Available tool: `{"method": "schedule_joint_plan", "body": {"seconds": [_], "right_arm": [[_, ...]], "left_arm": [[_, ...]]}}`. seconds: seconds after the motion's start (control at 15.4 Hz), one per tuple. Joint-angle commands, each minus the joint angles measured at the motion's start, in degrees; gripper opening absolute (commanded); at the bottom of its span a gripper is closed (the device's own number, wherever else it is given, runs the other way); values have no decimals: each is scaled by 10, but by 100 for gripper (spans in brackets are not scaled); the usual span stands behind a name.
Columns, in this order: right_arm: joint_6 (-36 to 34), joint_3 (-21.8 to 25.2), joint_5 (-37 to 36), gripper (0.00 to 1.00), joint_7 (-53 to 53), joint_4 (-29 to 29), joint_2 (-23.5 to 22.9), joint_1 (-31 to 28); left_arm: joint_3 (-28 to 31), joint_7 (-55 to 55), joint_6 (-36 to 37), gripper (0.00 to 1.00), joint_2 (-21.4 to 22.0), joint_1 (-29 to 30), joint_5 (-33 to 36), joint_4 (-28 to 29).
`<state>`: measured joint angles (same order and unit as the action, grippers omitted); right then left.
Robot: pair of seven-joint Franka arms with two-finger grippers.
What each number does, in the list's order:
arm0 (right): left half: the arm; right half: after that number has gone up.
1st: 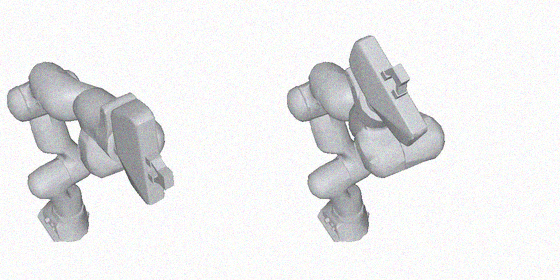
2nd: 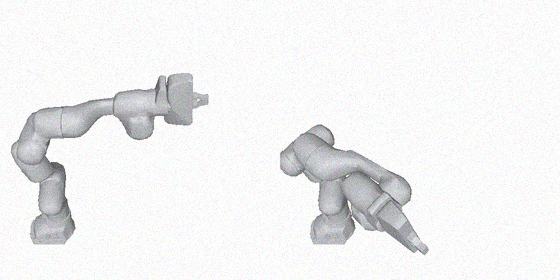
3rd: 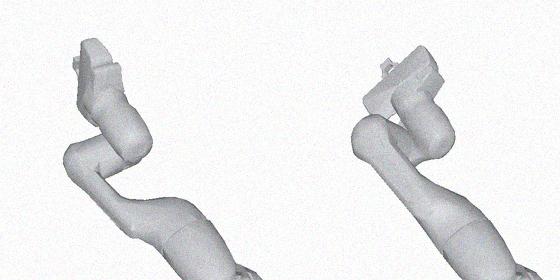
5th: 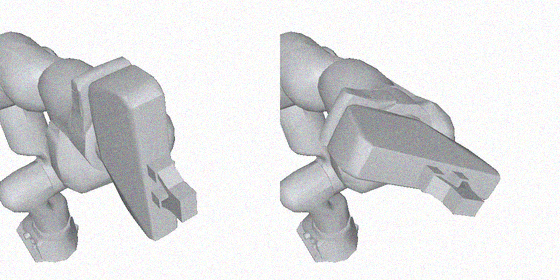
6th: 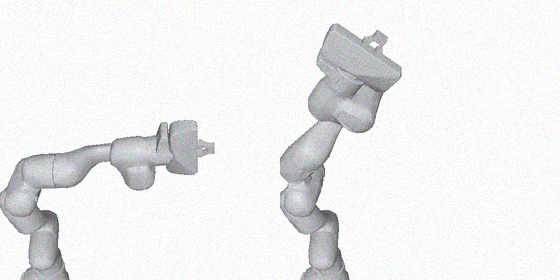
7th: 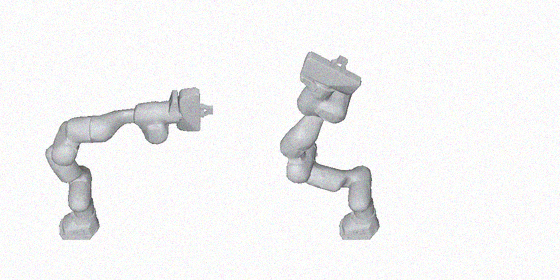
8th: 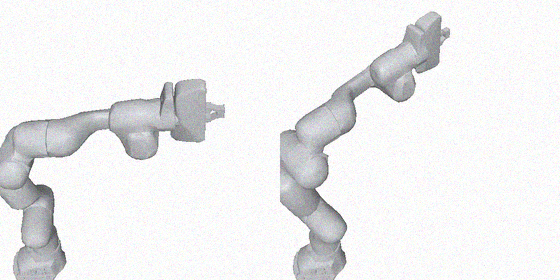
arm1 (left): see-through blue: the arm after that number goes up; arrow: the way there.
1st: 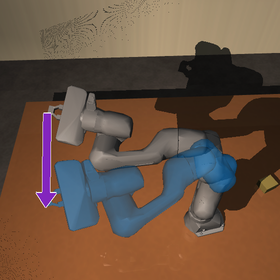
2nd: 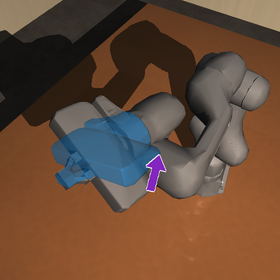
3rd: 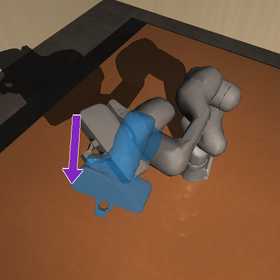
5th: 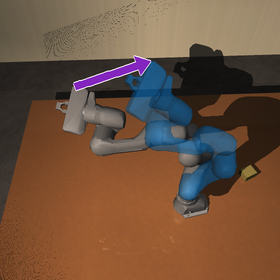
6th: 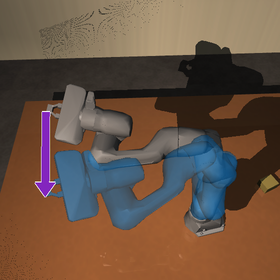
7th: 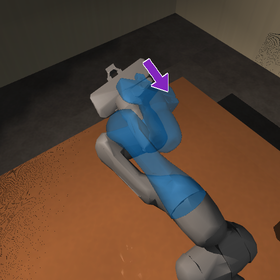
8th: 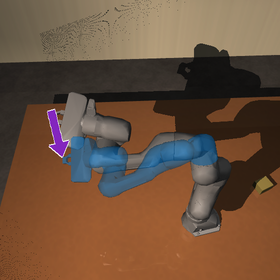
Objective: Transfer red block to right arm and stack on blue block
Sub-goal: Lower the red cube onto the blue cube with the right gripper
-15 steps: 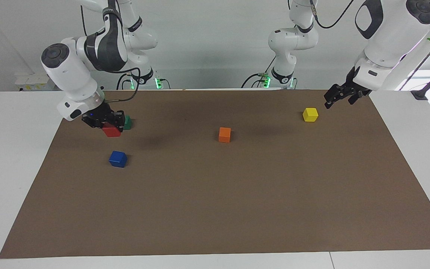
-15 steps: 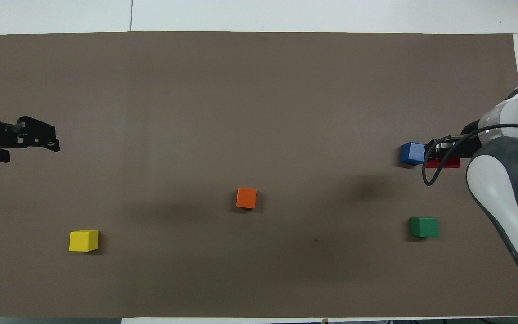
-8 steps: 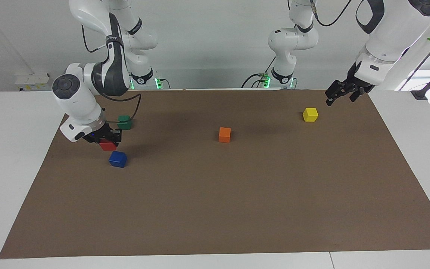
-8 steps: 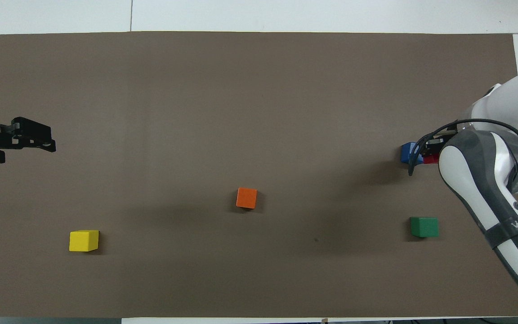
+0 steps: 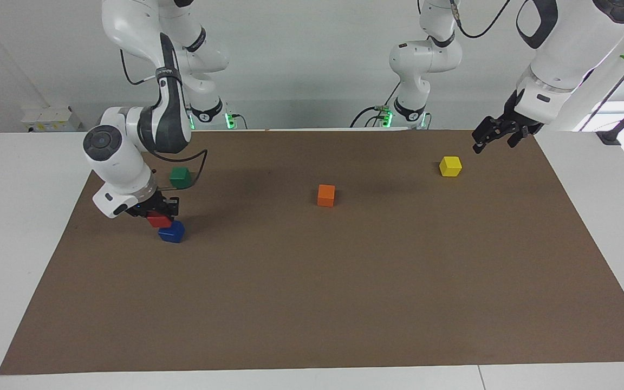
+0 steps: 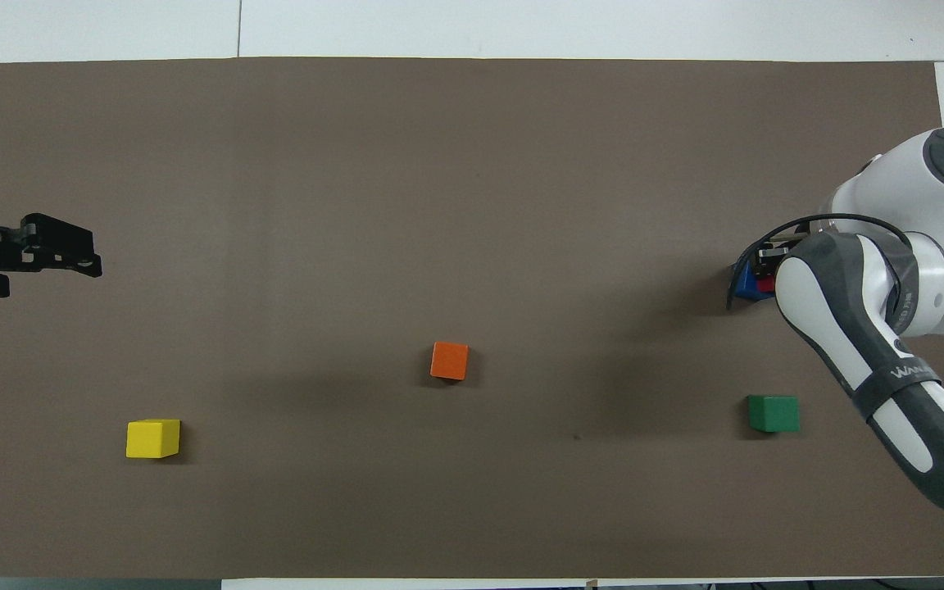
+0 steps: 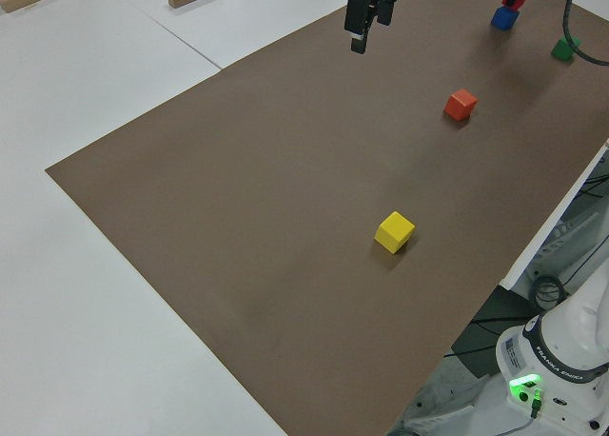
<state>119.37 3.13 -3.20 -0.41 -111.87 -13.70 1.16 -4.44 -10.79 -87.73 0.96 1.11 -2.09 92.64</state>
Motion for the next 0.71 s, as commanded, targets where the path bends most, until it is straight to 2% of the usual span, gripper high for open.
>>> {"method": "schedule_joint_plan", "body": {"seconds": [0.0, 0.32, 0.45, 0.65], "right_arm": [[3, -8, -2, 0, 29, 9, -5, -8], [4, -9, 2, 0, 30, 9, -5, -10], [3, -9, 36, 0, 29, 9, -5, -12], [6, -8, 42, 0, 27, 5, -5, -12]], "left_arm": [[7, 2, 7, 100, 8, -7, 11, 5], [7, 2, 7, 100, 8, -7, 11, 5], [7, 2, 7, 100, 8, -7, 11, 5], [7, 2, 7, 100, 8, -7, 11, 5]]}}
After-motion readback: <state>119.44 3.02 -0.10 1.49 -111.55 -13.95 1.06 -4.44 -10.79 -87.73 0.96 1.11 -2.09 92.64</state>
